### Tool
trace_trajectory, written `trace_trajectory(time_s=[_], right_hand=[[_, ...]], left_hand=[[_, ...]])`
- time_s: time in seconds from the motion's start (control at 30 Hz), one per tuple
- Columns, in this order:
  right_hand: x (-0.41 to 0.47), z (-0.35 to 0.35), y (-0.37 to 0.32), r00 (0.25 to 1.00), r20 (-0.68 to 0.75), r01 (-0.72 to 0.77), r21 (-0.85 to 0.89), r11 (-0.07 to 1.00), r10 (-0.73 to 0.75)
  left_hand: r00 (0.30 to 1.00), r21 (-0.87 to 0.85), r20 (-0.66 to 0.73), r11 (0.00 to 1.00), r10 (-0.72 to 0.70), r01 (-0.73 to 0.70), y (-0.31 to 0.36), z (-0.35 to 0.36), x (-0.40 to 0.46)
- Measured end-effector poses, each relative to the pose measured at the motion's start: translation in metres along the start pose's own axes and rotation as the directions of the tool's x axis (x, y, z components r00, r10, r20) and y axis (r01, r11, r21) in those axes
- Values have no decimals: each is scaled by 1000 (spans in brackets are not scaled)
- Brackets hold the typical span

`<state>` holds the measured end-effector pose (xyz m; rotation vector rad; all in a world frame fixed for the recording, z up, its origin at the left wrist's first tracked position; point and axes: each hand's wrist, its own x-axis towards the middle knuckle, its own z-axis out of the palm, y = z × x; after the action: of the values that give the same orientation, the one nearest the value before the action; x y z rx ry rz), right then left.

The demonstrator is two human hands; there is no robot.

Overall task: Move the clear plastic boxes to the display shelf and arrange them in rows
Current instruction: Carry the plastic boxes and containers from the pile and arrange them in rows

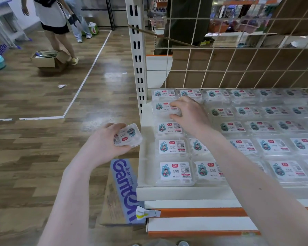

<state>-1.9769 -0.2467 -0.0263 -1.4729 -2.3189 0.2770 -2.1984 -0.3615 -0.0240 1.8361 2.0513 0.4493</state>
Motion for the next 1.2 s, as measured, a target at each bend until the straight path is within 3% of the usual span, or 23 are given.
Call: trace_trajectory(time_s=[0.43,0.77,1.07,1.2], right_hand=[[-35,-15,11,988,-64,-142,-52,989,138],[-83,-48,79,957,-99,-284,-109,953,274],[-83,-77,146,967,-17,-254,-109,961,253],[-78,-76,164,979,11,-200,-112,973,203]], left_hand=[[992,-11,43,993,122,-121,0,-7,-3],[974,58,68,974,217,-221,68,16,4],[986,53,55,986,155,-158,150,54,16],[999,90,14,995,51,-52,175,69,23]])
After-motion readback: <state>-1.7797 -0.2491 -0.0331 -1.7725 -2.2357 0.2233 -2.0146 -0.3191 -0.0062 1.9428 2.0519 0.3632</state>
